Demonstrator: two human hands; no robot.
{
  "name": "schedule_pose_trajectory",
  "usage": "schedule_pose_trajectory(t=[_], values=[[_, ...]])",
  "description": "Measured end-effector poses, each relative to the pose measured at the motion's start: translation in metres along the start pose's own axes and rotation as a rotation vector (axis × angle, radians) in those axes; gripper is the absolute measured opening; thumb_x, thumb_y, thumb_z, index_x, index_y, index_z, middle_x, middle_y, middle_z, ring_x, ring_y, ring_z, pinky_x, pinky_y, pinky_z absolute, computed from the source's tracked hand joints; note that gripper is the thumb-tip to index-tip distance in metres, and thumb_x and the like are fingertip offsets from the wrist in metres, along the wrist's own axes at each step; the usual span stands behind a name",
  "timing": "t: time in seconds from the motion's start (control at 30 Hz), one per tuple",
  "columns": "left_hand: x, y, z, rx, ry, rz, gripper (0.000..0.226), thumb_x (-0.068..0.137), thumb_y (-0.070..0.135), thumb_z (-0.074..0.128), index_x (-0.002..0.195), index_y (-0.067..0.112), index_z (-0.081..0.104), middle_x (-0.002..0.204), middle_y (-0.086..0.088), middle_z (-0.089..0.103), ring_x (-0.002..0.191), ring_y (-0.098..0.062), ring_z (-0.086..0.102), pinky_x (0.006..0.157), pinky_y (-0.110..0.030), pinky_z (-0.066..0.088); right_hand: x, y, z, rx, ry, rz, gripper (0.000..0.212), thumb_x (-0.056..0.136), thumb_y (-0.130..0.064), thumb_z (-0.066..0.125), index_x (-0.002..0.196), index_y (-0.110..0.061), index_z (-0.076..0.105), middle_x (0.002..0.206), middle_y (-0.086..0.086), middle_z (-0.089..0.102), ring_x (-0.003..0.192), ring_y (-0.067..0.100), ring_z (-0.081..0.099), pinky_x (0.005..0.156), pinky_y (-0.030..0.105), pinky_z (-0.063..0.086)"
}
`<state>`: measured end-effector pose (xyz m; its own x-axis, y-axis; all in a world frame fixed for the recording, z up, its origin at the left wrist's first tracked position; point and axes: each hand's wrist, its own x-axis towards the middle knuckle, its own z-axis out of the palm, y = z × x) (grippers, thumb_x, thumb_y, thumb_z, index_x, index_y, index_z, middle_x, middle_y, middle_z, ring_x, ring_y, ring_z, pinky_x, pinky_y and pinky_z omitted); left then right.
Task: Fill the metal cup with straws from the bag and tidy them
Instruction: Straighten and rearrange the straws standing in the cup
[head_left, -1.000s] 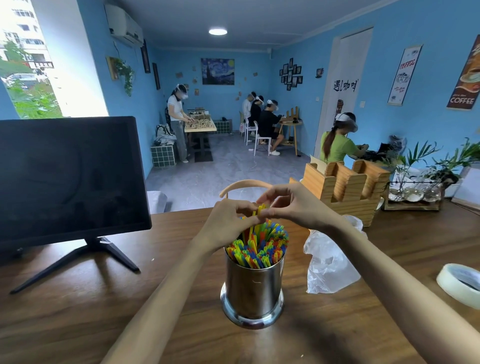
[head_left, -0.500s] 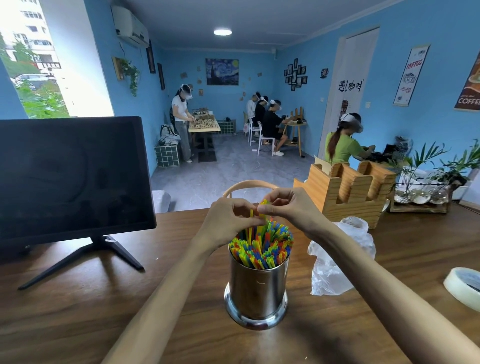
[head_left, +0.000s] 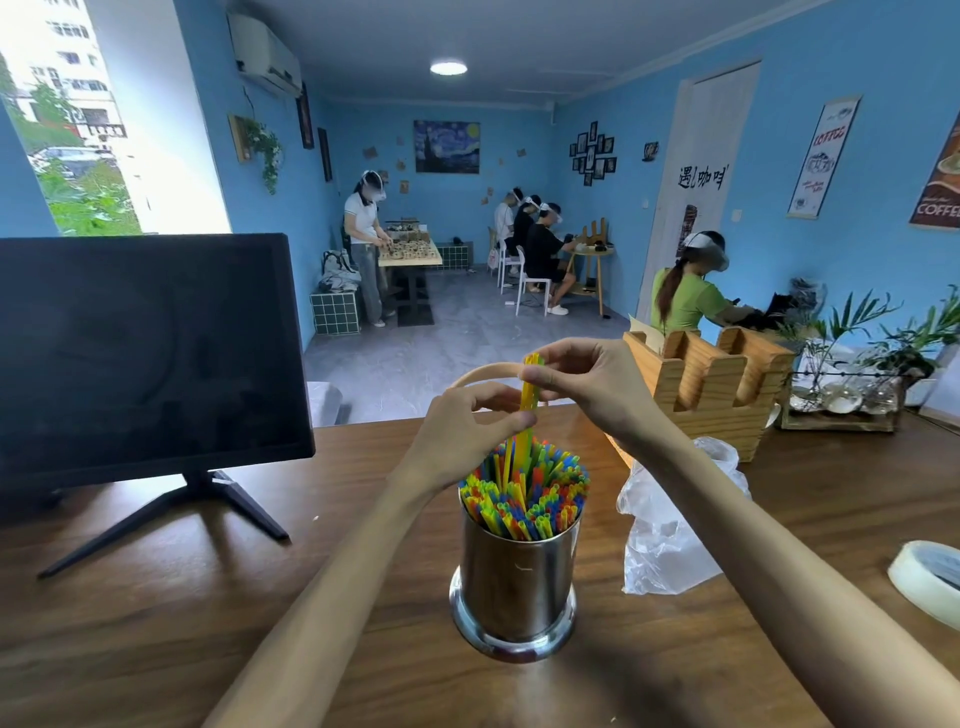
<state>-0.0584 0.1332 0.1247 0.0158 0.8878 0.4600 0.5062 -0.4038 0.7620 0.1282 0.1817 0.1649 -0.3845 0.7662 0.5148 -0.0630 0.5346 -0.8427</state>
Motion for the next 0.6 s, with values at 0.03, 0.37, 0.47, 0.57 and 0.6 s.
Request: schedule_pose_trajectory(t=[0.03,0.37,0.47,0.57,0.6], values=[[0.0,0.001,0.0,0.002,0.021,0.008,0.014,0.088,0.033,0.079,0.099,0.025,0.081,0.095,0.014,0.077,0.095,0.004,0.068,0.079,-0.002,0.043,0.001,-0.002,-0.001,-0.004,-0.002,-0.002,0.015,0.082,-0.006,0.08,0.094,0.001,0.075,0.077,0.003,0.077,0.07,0.012,0.074,0.065,0.019,0.057],[0.005,0.011,-0.004,-0.034,0.093,0.091,0.008,0.096,0.024,0.072,0.102,0.027,0.077,0.087,0.019,0.075,0.085,-0.001,0.07,0.079,-0.021,0.055,0.003,-0.013,0.003,-0.053,-0.023,-0.048,0.026,0.074,-0.021,0.084,0.099,-0.017,0.076,0.087,-0.004,0.079,0.085,0.017,0.077,0.075,0.022,0.058],[0.006,0.015,-0.003,-0.105,0.163,0.083,0.008,0.094,0.024,0.074,0.099,0.031,0.074,0.087,0.008,0.077,0.083,-0.009,0.074,0.082,-0.036,0.062,0.007,-0.016,0.006,-0.043,0.028,-0.074,0.022,0.076,-0.017,0.085,0.095,-0.021,0.075,0.081,-0.006,0.078,0.079,0.015,0.076,0.069,0.021,0.058],[0.007,0.021,-0.005,-0.225,0.219,0.094,0.015,0.091,0.021,0.078,0.097,0.032,0.068,0.085,0.002,0.076,0.079,-0.017,0.076,0.077,-0.041,0.064,0.011,-0.021,0.008,-0.053,0.091,-0.109,0.022,0.08,-0.012,0.084,0.098,-0.02,0.074,0.081,-0.005,0.077,0.079,0.012,0.076,0.064,0.022,0.059],[0.008,0.024,-0.007,-0.242,0.227,0.11,0.016,0.092,0.02,0.077,0.097,0.031,0.067,0.085,0.003,0.076,0.079,-0.016,0.076,0.077,-0.039,0.064,0.013,-0.023,0.008,-0.057,0.113,-0.119,0.021,0.081,-0.013,0.084,0.099,-0.018,0.074,0.084,-0.003,0.077,0.081,0.013,0.076,0.064,0.023,0.06]])
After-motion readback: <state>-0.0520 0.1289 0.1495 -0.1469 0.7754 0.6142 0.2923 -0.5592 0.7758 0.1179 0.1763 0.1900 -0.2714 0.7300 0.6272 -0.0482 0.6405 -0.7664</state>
